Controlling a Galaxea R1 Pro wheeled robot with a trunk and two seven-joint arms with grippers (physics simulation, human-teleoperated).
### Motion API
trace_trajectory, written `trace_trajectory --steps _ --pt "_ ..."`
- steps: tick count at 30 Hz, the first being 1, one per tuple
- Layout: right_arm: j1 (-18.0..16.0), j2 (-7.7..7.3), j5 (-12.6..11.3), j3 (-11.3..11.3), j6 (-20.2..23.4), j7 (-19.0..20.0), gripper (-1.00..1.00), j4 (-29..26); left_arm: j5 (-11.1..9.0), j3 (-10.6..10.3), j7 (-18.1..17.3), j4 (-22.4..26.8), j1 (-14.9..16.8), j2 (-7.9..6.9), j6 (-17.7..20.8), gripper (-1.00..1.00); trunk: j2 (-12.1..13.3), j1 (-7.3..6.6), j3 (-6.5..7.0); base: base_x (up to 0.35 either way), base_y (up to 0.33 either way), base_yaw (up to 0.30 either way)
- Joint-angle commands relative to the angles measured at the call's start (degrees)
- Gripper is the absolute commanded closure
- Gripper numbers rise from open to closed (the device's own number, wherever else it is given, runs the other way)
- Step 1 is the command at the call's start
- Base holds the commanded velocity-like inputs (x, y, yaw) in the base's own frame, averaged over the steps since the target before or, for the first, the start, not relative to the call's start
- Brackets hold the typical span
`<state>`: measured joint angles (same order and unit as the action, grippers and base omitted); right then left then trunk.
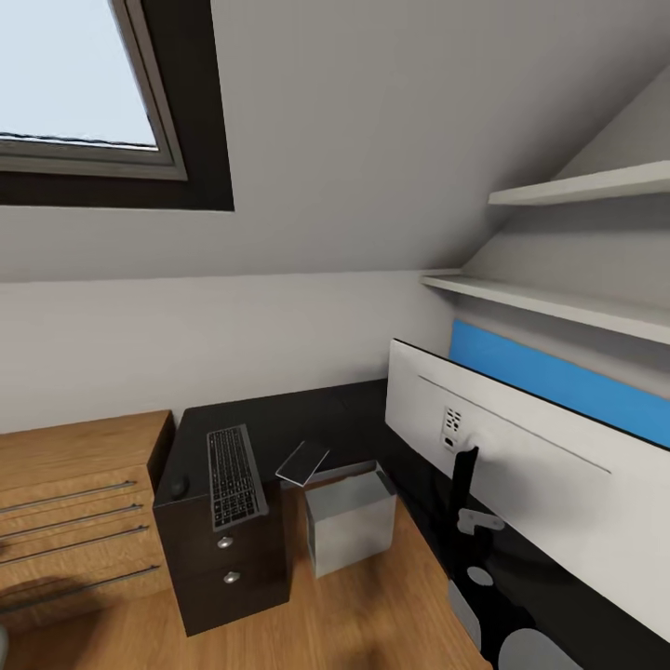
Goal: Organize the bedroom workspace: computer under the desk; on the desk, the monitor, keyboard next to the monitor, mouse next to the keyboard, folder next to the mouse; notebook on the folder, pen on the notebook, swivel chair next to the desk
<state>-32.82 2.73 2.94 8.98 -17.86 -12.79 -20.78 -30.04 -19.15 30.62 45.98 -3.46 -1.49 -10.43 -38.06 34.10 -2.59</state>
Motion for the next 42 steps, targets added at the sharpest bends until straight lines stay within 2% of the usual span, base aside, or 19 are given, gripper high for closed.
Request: trace_trajectory --steps 1,30,42 --pt "-0.05 0.04 0.31 0.25 -0.18 -0.11 -1.00 0.04 -0.61 -0.36 0.33 0.08 0.03 -0.09 -0.38 -1.00 -0.50 0.25 -0.28 0.000 0.000 0.000" --pt "-0.02 0.00 0.25 0.25 -0.30 -0.13 -1.00 0.04 -0.63 -0.36 0.32 0.08 0.03 -0.09 -0.38 -1.00 -12.13 6.62 -5.48 0.000 0.000 0.000" --pt "0.01 0.07 0.26 0.26 -0.34 -0.11 -1.00 0.04 -0.49 -0.36 0.32 0.08 0.03 -0.17 -0.38 -1.00 -12.13 6.62 -5.26 0.000 0.000 -0.102"
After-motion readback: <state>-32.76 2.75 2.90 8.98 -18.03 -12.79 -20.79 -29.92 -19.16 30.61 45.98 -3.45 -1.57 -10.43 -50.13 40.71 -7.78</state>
